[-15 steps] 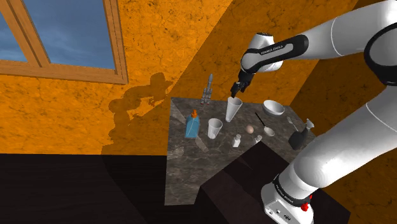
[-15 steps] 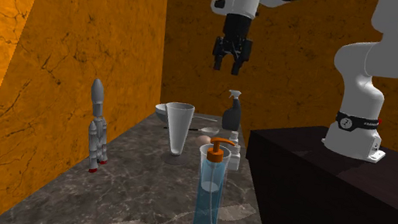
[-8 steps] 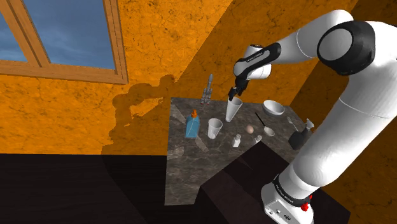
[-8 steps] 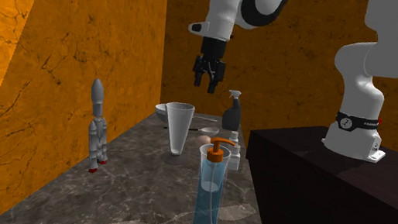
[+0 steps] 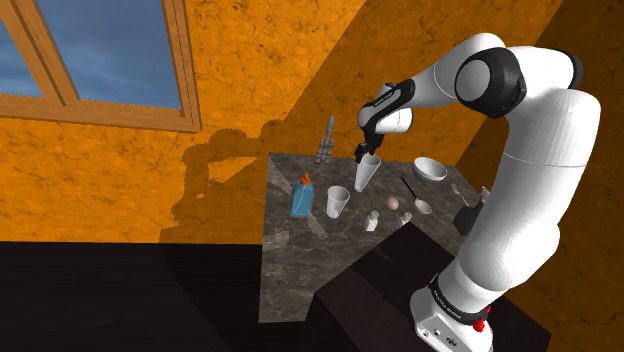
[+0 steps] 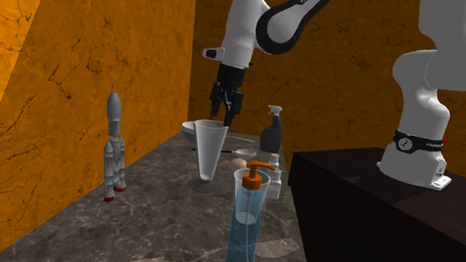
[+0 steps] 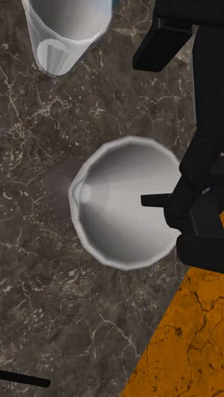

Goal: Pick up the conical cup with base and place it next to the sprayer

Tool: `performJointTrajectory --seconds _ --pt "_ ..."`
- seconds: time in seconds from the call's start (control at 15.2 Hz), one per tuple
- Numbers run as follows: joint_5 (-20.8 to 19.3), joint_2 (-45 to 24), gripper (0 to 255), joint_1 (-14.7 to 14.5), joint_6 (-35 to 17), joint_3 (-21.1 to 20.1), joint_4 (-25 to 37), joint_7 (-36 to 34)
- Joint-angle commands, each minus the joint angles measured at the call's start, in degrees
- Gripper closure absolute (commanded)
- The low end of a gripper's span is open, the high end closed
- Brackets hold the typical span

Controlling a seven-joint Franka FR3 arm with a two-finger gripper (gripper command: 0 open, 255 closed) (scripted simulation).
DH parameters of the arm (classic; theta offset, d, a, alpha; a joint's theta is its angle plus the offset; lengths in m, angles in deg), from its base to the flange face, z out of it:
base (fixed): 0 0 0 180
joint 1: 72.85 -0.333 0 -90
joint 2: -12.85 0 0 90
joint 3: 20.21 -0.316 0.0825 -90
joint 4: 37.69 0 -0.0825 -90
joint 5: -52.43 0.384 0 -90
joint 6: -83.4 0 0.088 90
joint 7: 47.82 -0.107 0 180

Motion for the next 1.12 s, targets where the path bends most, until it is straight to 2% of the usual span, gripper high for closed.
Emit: performJointTrajectory --seconds 0.0,0.2,0.73,0.79,1.06 --pt "0.84 -1.95 0 0.43 -1.22 -0.48 0.70 0.51" --pt "1.91 -4.42 0 1.07 -3.16 -1.19 1.17 1.26" --pt "1.89 -4.41 0 1.08 -3.16 -1.20 1.16 1.25" --pt "1.89 -4.41 255 1.08 -3.16 -1.20 1.16 1.25" --pt "1.89 -4.41 255 1.08 -3.15 -1.20 1.16 1.25"
